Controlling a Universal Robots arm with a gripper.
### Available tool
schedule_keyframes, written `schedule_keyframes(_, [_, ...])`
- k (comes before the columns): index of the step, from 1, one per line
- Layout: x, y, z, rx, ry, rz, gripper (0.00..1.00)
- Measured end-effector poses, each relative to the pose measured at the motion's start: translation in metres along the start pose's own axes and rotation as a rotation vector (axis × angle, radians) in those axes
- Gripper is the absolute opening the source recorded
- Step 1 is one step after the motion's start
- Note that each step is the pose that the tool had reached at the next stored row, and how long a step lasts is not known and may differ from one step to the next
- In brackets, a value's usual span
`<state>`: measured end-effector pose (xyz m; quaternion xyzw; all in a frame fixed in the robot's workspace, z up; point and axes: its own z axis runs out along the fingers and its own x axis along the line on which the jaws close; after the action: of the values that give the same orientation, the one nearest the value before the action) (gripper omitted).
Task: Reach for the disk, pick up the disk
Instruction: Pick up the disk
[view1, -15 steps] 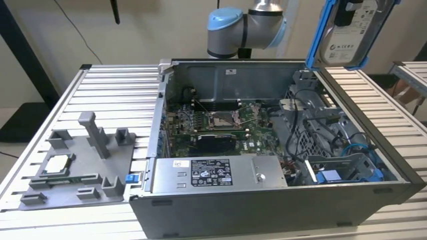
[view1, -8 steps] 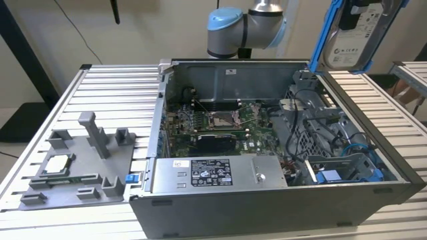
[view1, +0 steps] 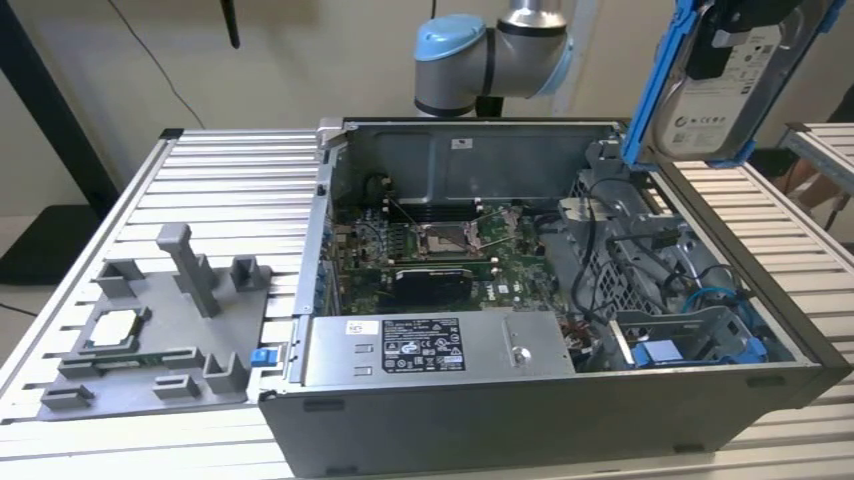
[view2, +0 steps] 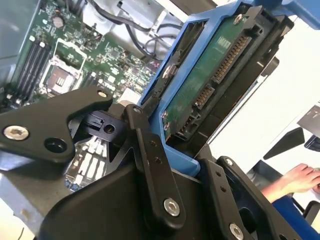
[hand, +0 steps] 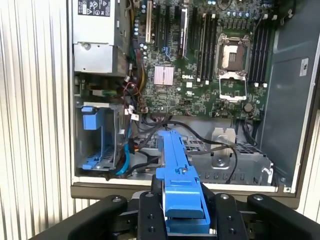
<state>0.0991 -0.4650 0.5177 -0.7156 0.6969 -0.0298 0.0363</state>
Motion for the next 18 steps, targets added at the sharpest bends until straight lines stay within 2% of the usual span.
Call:
schedule_keyframes(10, [0.0425, 0.0080, 0.0040, 0.0003, -0.0088, 0.001, 0.00])
schedule_keyframes(18, [0.0789, 0.0124, 0.0086, 0.0003, -0.0092, 0.001, 0.00])
